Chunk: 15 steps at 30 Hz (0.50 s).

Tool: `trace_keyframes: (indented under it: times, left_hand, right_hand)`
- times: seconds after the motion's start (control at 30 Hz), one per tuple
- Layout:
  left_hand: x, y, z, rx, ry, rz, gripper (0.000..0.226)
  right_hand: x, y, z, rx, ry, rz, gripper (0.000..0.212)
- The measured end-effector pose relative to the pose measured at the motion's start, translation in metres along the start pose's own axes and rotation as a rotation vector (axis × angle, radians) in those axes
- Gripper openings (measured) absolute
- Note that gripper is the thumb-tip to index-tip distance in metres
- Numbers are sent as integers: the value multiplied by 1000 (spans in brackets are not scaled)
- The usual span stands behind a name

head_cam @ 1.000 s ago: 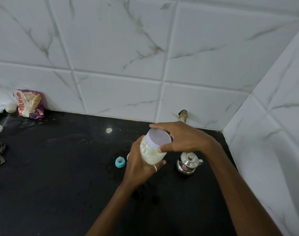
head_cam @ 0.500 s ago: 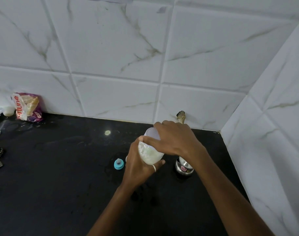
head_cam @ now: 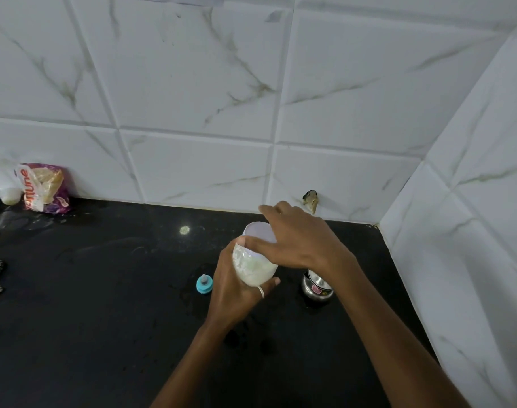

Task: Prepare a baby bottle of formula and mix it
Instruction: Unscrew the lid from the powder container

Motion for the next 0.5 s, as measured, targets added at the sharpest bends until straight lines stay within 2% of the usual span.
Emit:
trace_keyframes:
  times: [0.07,0.1,0.17,0.2,0.27,0.3,0.4,0.5]
  left_hand:
    - [2,2,3,-25,42,-18,85]
    - [3,2,3,-32,39,-25,80]
    - [4,2,2,-34,16,-25,72]
    - [4,3,3,-28,18,-21,77]
    - [6,2,5,-28,33,-17,91]
    - [8,1,6,-30,29,-14,95]
    - [13,-3,8,-42,19,-15,94]
    - [15,-4,8,-44,27,-1,93]
  right_hand:
    - [0,-4,-2,153,51,-61,88]
    - [-1,-6,-4,193,67,-68,88]
    - [0,-9,-8,225,80,-41,82]
    - [1,-10,-9,212,70,-19,76]
    - [3,-11,-9,87,-4,36,62]
    - [4,-9,-10,-10,-68,69,61]
    - [10,-6,-11,-262,-206,149,79]
    - [14,-4,-13,-323,-195,128,81]
Point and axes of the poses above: each hand's wrist, its own x-axis away from the middle knuckle, its own z-axis out of the back of the hand, y = z × x, the point moved 3 cm from there along -x, towards the middle knuckle, and after that the axes turned 8 degrees about z, right-handed, at the moved point
